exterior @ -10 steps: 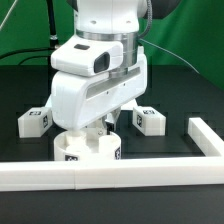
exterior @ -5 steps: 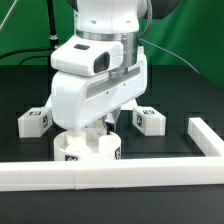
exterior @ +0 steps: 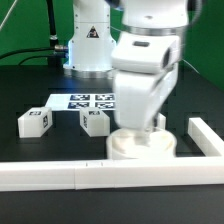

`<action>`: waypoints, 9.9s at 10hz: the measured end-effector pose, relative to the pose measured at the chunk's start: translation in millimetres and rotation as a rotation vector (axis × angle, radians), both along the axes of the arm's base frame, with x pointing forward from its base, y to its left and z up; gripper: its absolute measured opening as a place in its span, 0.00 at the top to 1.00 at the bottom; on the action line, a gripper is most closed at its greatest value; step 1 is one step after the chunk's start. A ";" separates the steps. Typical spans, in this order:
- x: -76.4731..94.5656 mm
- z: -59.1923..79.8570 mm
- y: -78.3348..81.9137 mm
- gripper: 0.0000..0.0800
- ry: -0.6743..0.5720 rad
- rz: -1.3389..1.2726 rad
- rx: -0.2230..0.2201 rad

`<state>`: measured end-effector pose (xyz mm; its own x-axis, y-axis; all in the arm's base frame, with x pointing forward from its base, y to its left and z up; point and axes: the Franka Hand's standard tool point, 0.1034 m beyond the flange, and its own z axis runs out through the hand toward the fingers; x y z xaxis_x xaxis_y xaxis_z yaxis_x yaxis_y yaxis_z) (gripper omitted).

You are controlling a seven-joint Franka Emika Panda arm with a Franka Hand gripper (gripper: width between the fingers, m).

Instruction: Assemble stool

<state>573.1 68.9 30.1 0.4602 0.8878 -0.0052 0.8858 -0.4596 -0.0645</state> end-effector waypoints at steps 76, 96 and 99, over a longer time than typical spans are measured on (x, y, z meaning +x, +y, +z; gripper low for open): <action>-20.0 75.8 6.7 0.60 0.755 -0.760 -0.486; 84.0 111.2 2.1 0.60 -0.457 -0.747 0.223; 77.9 117.5 7.0 0.60 -0.515 -0.702 0.224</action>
Offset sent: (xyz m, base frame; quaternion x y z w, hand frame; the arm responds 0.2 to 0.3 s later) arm 0.0000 0.0000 0.0000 0.0000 0.0000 0.0000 1.0000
